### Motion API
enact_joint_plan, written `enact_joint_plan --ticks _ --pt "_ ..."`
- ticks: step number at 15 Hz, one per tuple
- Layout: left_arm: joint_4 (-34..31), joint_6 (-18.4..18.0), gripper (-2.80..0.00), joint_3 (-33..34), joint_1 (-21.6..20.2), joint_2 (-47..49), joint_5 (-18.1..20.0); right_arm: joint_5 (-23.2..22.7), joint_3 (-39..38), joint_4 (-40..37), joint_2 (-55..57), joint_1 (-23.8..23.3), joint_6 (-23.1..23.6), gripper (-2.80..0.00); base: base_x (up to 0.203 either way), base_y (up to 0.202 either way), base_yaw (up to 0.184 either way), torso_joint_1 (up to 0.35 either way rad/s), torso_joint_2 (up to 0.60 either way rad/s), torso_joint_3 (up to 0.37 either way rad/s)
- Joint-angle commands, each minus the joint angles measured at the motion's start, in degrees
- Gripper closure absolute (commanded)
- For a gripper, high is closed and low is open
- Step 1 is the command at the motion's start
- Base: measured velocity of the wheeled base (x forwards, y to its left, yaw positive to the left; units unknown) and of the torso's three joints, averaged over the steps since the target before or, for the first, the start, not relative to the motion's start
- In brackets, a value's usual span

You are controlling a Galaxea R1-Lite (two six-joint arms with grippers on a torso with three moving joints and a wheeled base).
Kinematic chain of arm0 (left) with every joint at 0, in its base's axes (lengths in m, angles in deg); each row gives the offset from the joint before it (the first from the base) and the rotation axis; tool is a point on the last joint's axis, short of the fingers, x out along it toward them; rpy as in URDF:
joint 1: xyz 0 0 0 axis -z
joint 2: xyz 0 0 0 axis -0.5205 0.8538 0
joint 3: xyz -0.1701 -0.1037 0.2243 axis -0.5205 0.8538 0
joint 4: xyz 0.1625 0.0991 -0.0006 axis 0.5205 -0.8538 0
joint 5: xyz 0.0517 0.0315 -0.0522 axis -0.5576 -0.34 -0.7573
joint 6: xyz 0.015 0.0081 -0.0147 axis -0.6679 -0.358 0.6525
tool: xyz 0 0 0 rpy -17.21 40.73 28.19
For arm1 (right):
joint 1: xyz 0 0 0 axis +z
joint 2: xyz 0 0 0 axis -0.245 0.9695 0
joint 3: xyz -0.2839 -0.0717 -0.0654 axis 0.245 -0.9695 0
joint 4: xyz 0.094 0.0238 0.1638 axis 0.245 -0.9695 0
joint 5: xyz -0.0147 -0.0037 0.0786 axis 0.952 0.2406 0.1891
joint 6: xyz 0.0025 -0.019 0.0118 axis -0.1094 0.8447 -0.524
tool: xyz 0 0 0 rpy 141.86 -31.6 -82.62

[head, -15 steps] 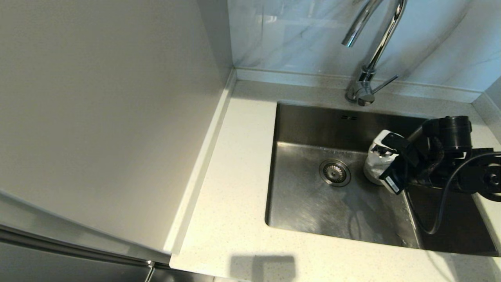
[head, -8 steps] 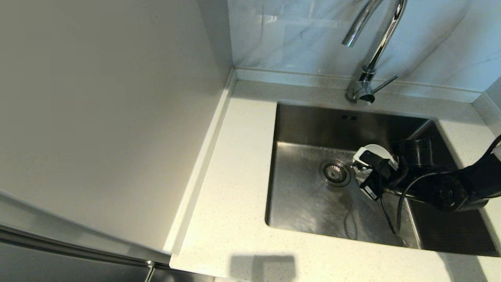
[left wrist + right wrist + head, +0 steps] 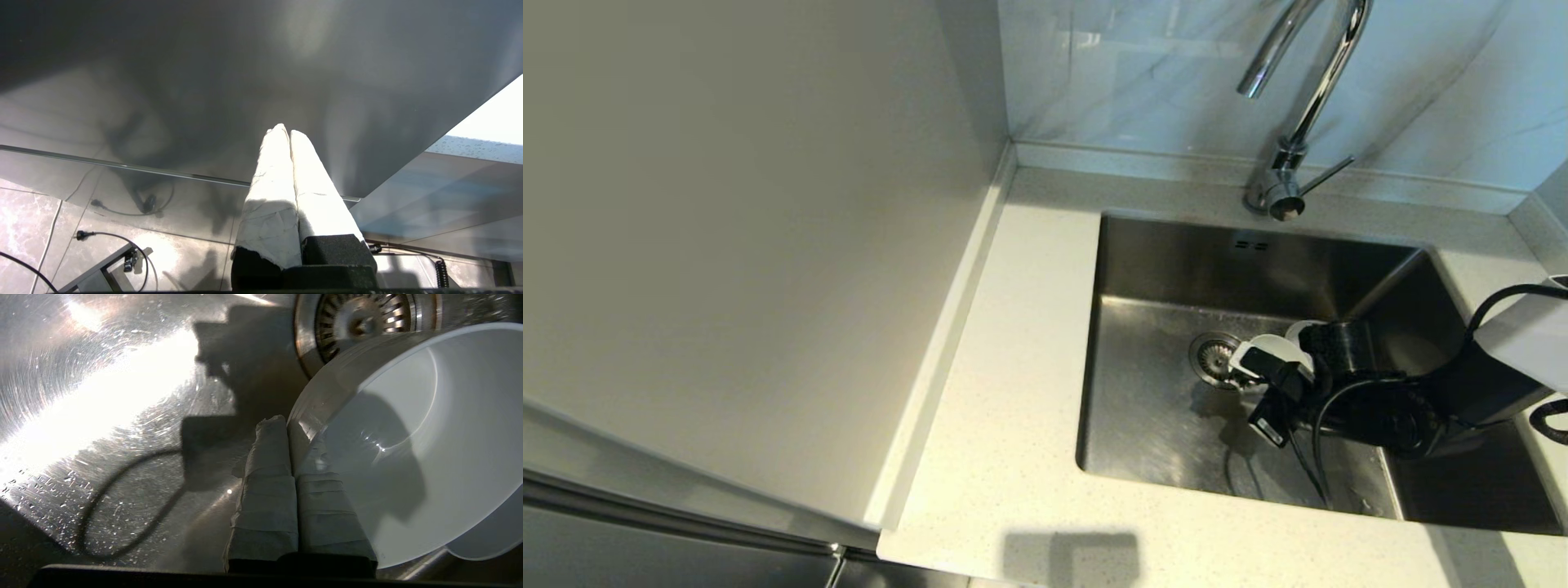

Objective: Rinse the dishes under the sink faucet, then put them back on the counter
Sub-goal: Put a bowl into the sink

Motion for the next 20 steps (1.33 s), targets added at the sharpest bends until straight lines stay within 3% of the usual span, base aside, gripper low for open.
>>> enact_joint_plan --ticks 1,6,7,14,17,20 --pt "0.0 0.0 0.0 0.0 0.0 -0.2 0.0 -0.1 0.4 0.2 2.2 0.1 0.3 0.0 0.0 0.0 0.0 0.0 0.0 0.0" --pt "0.0 0.0 0.0 0.0 0.0 -0.2 0.1 0.9 0.2 5.6 4.6 0.0 0.6 0.0 0.0 0.0 0.0 0.0 0.0 0.0" --pt "0.0 0.0 0.0 0.0 0.0 -0.2 0.0 1.7 0.2 5.7 4.6 0.1 0.9 -2.8 0.0 0.0 0.0 0.0 0.0 0.0" --pt "0.0 0.0 0.0 0.0 0.0 -0.2 0.0 1.8 -0.1 5.1 -0.5 -0.1 -0.5 -2.8 0.0 0.0 0.0 0.0 0.0 0.0" --pt "0.0 0.0 0.0 0.0 0.0 -0.2 0.0 1.5 -0.8 -0.7 -12.0 -0.1 -6.0 -2.8 0.0 0.0 0.0 0.0 0.0 0.0" --pt "0.0 0.0 0.0 0.0 0.0 -0.2 0.0 0.1 0.9 -11.5 -25.8 -0.3 -11.9 -2.8 0.0 0.0 0.0 0.0 0.0 0.0"
